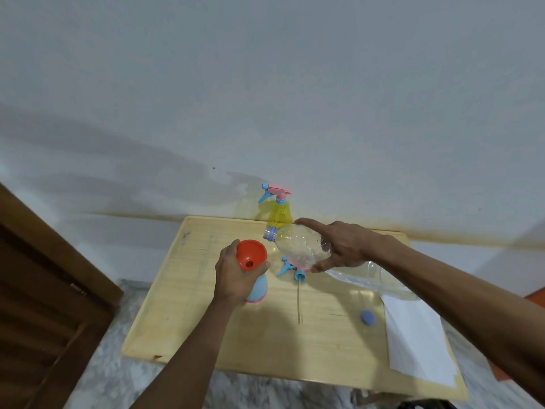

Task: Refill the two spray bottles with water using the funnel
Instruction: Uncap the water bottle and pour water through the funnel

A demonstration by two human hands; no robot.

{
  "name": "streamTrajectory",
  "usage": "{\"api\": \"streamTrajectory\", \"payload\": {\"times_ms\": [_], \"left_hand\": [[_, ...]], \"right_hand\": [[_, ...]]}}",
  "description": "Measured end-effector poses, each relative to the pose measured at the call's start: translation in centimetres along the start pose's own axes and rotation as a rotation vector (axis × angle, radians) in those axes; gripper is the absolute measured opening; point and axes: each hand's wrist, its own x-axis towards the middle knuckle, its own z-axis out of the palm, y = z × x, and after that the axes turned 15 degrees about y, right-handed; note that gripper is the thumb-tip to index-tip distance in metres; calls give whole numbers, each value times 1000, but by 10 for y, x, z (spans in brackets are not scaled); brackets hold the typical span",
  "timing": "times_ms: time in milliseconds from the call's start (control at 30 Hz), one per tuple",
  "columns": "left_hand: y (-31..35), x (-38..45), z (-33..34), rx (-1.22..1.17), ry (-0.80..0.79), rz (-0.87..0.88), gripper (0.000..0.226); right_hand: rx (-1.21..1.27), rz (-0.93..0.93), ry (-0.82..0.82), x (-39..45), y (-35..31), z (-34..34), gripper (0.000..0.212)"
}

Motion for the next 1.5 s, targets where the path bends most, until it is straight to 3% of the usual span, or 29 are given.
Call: {"api": "streamTrajectory", "payload": {"times_ms": [633, 1500], "left_hand": [[-2, 2, -1, -33, -25, -14, 96], [-6, -5, 4, -177, 111, -135, 92]], "right_hand": [[-187, -29, -71, 15, -8, 5, 110], [-266, -58, -76, 15, -14, -1, 108]]}}
